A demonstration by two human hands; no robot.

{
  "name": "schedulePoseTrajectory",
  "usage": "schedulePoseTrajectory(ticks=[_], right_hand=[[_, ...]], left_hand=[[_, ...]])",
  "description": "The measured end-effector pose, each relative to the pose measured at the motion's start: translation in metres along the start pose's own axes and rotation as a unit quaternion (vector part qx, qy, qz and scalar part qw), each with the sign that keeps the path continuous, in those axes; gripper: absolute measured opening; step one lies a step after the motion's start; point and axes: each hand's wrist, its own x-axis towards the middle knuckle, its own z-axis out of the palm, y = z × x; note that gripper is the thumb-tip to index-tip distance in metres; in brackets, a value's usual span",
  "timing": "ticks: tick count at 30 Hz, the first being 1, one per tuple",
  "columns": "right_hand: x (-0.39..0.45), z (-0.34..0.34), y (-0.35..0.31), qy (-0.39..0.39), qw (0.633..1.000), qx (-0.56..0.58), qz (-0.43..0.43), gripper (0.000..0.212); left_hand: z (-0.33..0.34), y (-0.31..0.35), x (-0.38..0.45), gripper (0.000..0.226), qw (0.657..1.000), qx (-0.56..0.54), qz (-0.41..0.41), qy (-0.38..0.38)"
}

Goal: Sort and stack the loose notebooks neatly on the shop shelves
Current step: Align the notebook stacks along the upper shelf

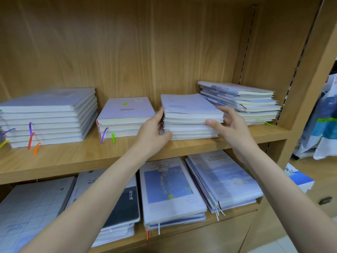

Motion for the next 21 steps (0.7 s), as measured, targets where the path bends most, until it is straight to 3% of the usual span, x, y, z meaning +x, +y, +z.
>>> schedulePoseTrajectory(ticks=[12,17,21], right_hand=[[0.002,0.007,0.001,0.016,1.000,-0.009,-0.009,0.061],[-0.005,0.008,0.011,-0.005,1.000,0.004,-0.020,0.042],[-0.005,0.006,0.011,-0.004,1.000,0.022,-0.022,0.044]], left_hand=[[0.001,0.003,-0.003,0.066,0.999,-0.013,-0.005,0.040],[0.001,0.005,-0.007,0.062,0.999,0.006,-0.003,0.052],[0.003,0.011,-0.011,0.059,0.998,0.003,-0.010,0.064]])
